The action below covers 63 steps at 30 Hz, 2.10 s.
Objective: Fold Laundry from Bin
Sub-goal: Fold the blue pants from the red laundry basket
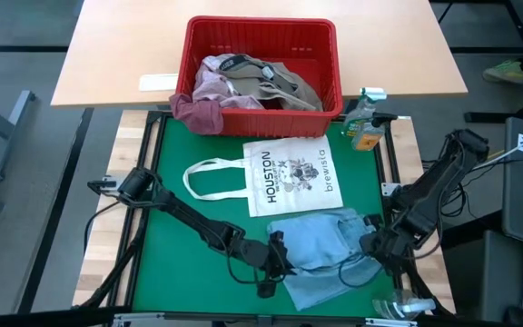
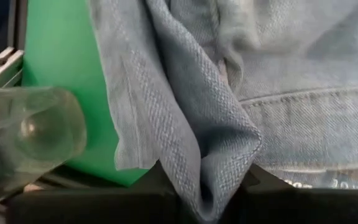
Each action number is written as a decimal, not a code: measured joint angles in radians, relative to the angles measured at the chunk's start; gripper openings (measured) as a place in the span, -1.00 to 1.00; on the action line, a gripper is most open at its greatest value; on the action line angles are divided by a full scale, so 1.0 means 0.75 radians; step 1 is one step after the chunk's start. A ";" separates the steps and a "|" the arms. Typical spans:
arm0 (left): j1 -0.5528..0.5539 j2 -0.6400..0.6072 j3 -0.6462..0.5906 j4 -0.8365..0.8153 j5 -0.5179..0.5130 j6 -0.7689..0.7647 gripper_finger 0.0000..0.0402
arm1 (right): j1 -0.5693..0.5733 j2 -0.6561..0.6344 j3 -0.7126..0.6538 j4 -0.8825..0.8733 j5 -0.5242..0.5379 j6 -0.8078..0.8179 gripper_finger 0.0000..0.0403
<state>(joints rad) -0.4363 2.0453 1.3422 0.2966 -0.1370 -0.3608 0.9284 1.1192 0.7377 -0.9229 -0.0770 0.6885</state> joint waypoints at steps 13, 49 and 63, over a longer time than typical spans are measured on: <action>0.005 -0.001 0.001 0.015 0.041 -0.040 -0.48 | 0.028 0.047 0.000 0.008 -0.083 0.069 -0.48; 0.237 -0.026 -0.001 -0.622 0.133 -0.232 -0.74 | -0.127 0.055 0.133 -0.051 0.185 0.010 -0.21; 0.304 0.094 0.004 -0.649 -0.202 -0.202 -0.75 | -0.502 0.056 0.083 0.018 0.287 -0.399 -0.21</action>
<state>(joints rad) -0.2080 2.1156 1.3451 -0.1902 -0.2885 -0.5125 0.5522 1.1610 0.8000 -0.9096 0.1384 0.3892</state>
